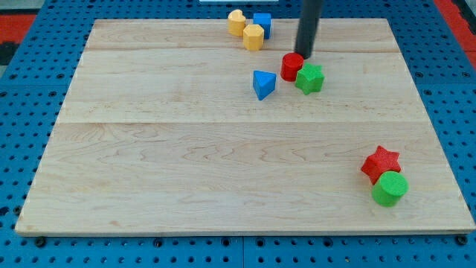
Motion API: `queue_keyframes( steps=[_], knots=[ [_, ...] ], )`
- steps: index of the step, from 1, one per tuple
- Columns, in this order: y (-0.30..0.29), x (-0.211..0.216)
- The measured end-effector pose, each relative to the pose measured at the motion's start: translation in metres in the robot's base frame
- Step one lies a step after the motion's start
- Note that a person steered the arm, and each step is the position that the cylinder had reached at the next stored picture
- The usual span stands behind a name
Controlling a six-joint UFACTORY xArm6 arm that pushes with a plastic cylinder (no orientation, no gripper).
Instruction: Place the red circle and green star left to the red star and green circle
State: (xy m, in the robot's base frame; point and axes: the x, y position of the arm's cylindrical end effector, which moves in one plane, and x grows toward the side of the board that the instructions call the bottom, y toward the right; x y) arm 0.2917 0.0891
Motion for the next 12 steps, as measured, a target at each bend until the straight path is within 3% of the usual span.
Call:
queue_keyframes(
  steps=[2,5,8,12],
  knots=[
    [-0.065,-0.002],
    [-0.058,0.016],
    [0.023,0.016],
    [0.052,0.012]
  ],
)
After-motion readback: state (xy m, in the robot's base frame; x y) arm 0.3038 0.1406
